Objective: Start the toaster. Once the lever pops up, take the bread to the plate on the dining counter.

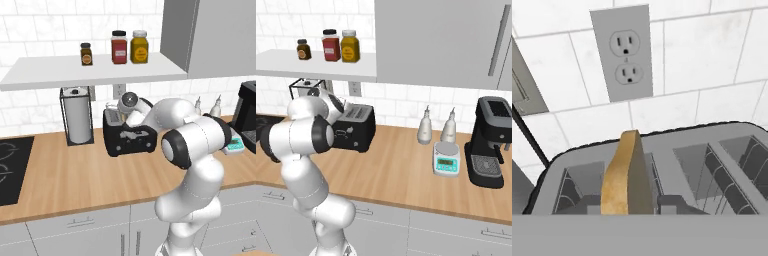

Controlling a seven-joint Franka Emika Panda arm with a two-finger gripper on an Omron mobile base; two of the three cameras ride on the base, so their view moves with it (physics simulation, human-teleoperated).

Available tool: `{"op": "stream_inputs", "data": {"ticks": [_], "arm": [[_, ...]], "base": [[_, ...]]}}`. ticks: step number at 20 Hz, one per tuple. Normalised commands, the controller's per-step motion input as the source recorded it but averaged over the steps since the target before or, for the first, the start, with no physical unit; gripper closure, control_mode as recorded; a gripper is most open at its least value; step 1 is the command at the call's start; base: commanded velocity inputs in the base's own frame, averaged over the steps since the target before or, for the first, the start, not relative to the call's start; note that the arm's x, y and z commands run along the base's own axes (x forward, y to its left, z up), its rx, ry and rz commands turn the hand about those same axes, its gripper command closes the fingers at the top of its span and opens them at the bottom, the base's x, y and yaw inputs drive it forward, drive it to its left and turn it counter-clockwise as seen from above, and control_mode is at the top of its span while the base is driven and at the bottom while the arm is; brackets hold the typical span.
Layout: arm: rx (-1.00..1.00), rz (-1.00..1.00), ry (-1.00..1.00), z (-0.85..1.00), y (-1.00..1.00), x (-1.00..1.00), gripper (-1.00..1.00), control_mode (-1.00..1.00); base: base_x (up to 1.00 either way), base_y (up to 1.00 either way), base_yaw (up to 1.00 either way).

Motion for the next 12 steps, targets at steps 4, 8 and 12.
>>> {"op": "stream_inputs", "data": {"ticks": [4, 8, 12], "arm": [[0.0, -0.06, -0.02, 0.0, 0.0, -0.15, 1.0, -1.0], [0.01, -0.05, -0.21, 0.3, 0.0, -0.51, 1.0, -1.0], [0.03, -0.06, -0.27, 0.64, 0.0, -0.53, 1.0, -1.0]], "base": [[0.0, 0.0, 0.0], [0.0, 0.0, 0.0], [0.0, 0.0, 0.0]]}}
